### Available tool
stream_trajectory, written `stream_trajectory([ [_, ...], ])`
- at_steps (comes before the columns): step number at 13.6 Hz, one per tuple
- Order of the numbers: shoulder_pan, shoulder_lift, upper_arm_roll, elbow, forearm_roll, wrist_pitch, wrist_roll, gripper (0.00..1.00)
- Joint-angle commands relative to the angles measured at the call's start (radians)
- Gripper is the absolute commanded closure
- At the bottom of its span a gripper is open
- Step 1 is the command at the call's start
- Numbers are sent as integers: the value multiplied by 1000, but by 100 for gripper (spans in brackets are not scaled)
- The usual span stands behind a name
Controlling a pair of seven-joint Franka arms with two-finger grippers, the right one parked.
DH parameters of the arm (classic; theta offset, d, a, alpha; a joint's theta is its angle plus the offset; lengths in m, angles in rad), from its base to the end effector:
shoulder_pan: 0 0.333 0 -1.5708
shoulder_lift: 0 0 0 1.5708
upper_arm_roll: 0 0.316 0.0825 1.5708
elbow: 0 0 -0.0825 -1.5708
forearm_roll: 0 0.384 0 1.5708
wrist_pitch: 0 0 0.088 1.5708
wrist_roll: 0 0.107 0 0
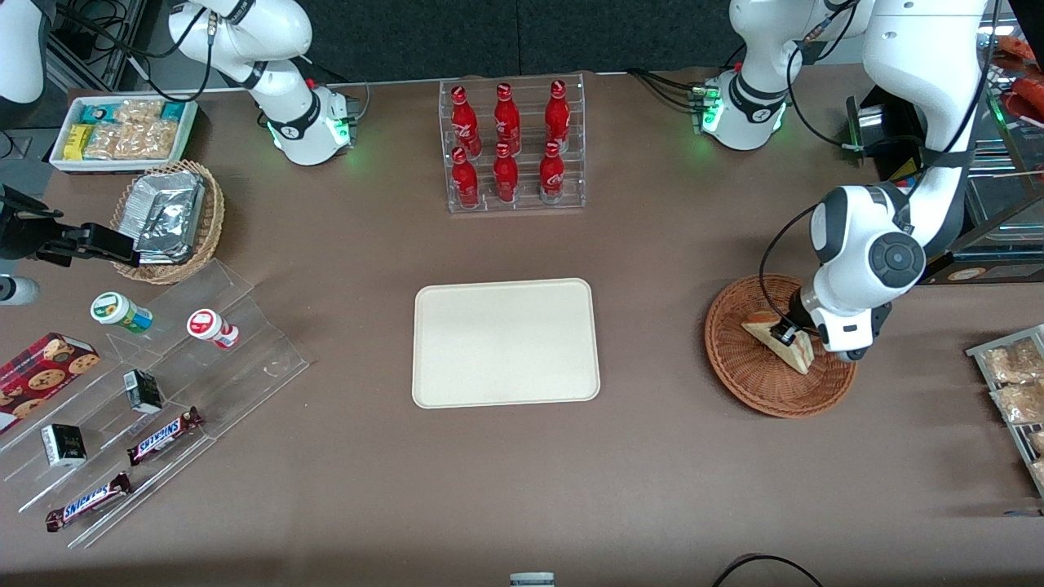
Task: Place sandwich from basket to tray
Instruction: 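Close the left gripper on the sandwich and lift it, then carry the sandwich with the left gripper over the cream tray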
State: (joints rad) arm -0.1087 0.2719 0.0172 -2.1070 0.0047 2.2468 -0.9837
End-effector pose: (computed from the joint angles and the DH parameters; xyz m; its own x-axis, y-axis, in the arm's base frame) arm 0.5601 -0.0514 0.2770 0.6261 0.7769 -0.0664 0.7688 -0.6293 -0.1140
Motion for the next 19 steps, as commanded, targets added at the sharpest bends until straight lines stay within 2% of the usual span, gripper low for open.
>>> stream_trajectory([
  [1,-51,17,6,140,8,-174,-6,100],
  [4,-135,17,6,235,9,-255,-26,100],
  [8,-322,39,6,338,5,-286,-113,100],
  [14,-547,263,6,544,8,-268,-98,100],
  [19,-675,369,6,559,32,-155,-85,100],
])
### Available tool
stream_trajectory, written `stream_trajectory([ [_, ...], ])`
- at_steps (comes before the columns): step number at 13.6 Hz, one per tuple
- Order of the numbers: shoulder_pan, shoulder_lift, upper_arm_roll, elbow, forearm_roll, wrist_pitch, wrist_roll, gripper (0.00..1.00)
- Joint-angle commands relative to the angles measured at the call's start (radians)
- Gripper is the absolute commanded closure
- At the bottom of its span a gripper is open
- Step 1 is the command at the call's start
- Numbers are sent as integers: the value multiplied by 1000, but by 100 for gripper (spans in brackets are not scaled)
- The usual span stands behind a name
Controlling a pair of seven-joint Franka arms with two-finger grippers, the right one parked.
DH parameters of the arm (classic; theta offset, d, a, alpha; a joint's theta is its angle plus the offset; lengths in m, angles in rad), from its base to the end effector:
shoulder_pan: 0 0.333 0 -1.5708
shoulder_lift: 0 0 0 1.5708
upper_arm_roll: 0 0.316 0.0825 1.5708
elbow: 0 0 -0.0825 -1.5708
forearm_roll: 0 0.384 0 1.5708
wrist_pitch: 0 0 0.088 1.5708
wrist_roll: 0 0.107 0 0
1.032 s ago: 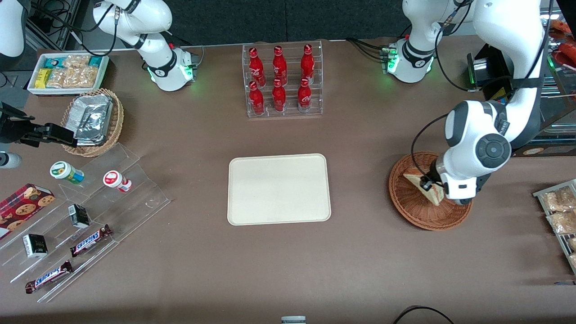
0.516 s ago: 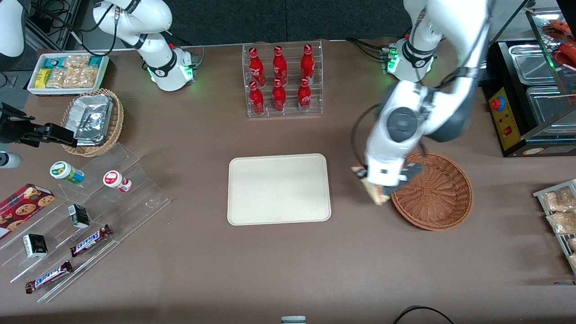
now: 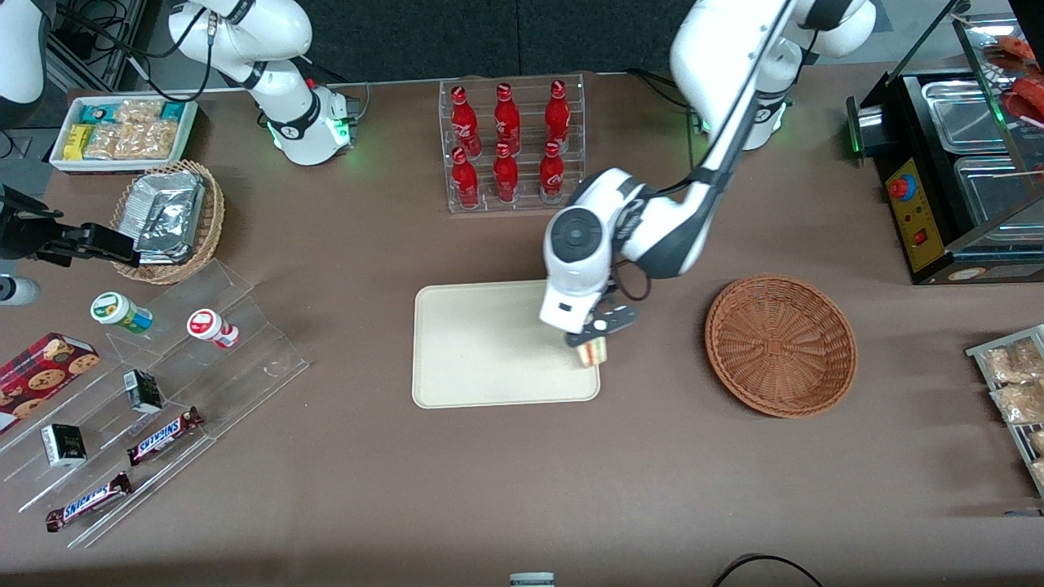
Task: Place sandwich from basket to tray
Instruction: 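Carry the sandwich with the left gripper over the cream tray, then lower the sandwich onto the tray and open the left gripper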
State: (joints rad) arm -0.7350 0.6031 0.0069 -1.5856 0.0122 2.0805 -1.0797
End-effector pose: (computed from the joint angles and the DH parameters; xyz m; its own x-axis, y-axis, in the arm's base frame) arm 0.5105 -0.4551 0.2754 0.9400 0.3389 -0.0387 0.3337 -0.9372 -0.1018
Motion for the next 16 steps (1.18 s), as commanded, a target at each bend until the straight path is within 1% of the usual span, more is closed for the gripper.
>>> stream_trajectory([
  [1,-66,46,16,35,29,24,10,100],
  [5,-110,73,16,26,32,64,14,100],
  [9,-109,86,16,30,31,66,61,100],
  [13,-106,95,16,38,29,75,67,100],
  [14,-107,93,16,38,29,75,69,61],
  [15,-106,89,16,38,29,73,76,3],
  [16,-104,81,18,44,31,67,76,0],
])
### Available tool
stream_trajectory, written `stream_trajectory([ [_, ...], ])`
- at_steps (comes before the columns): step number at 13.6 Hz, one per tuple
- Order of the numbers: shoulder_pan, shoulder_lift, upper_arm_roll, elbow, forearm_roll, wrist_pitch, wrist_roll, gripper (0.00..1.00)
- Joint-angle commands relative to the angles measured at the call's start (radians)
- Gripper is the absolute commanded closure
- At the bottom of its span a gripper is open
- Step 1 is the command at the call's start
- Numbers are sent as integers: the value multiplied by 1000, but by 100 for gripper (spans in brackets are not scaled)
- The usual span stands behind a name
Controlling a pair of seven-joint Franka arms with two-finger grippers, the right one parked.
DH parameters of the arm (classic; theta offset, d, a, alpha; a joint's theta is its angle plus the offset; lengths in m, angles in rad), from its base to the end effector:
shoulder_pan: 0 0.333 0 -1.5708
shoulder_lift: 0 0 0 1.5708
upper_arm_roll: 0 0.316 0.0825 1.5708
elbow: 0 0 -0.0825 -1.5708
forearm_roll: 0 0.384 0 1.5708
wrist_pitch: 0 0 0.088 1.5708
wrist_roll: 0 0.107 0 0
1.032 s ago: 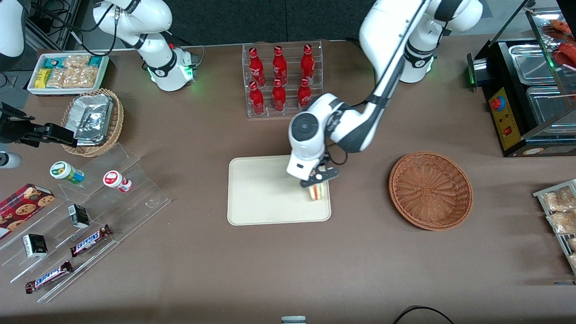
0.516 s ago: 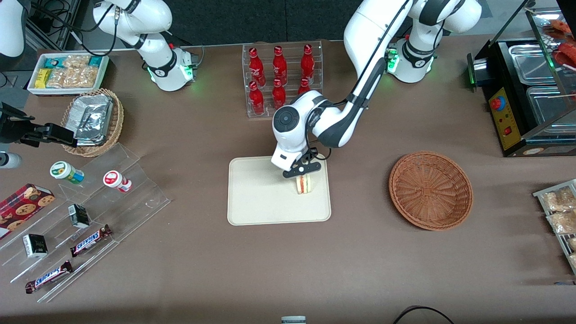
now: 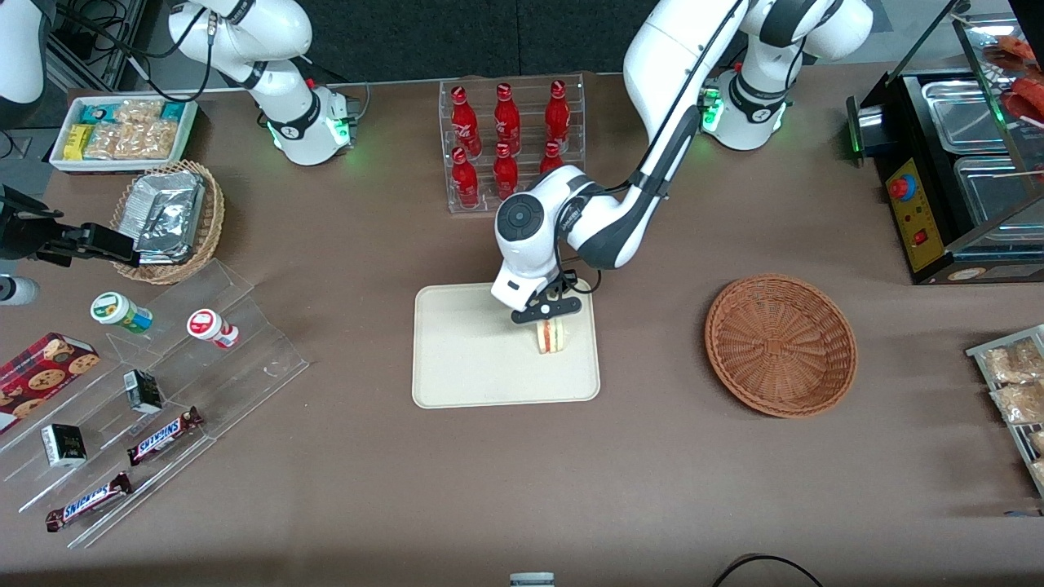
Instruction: Place sandwich from basket to tray
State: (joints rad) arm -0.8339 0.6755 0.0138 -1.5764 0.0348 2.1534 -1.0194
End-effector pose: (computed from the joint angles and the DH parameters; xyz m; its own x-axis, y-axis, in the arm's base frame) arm 0.4703 -0.5039 0.2353 0.9841 0.1762 -0.0213 0.1732 -0.9795 -0.1028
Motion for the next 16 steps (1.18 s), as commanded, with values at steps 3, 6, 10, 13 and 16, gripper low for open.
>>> stream_trajectory([
  [3,28,-60,18,129,-4,-194,2,0],
  [6,99,-149,17,217,-4,-404,-5,0],
  [10,194,-292,18,219,2,-533,8,0],
  [13,304,-390,17,214,5,-630,56,0],
  [16,415,-465,15,210,-7,-742,255,0],
])
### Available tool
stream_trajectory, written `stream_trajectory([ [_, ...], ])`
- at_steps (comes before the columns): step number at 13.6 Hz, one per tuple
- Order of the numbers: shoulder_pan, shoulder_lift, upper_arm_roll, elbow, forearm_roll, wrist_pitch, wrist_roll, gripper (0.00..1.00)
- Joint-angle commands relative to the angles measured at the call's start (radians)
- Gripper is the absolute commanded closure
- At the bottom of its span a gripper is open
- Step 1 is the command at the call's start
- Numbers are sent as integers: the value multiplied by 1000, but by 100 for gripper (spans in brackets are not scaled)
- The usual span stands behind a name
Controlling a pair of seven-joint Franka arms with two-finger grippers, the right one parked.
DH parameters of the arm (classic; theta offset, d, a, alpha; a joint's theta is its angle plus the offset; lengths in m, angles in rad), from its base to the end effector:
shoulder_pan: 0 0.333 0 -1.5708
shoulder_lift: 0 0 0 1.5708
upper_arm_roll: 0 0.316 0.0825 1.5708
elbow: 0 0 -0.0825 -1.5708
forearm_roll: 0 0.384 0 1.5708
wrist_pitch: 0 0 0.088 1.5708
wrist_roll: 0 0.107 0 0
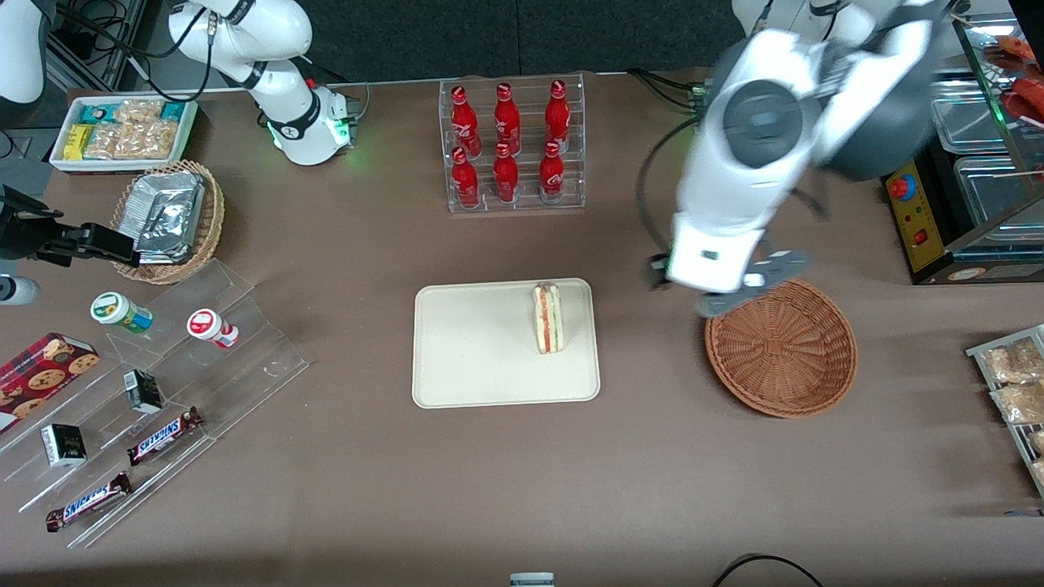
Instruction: Place sandwich from basket to tray
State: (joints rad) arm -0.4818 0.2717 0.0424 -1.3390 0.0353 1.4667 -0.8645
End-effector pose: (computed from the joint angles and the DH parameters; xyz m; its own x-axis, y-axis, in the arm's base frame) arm 0.5640 -0.2646 0.5641 0.9077 0.4158 -0.0574 0.4051 -0.9036 -0.1392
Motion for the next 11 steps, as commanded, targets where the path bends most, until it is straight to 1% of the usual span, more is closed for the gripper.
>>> stream_trajectory([
  [1,101,-95,-13,-35,-9,-84,183,0],
  [3,178,-144,-13,-61,-15,-104,318,0],
  [4,233,-172,-13,-81,-41,-109,405,0],
  [5,280,-196,-13,-98,-52,-123,489,0],
  [7,350,-245,-13,-136,-52,-146,638,0],
  [9,382,-316,-12,-222,-52,-125,720,0],
  [10,382,-330,-12,-244,-51,-109,726,0],
  [11,384,-327,-12,-235,-55,-109,734,0],
])
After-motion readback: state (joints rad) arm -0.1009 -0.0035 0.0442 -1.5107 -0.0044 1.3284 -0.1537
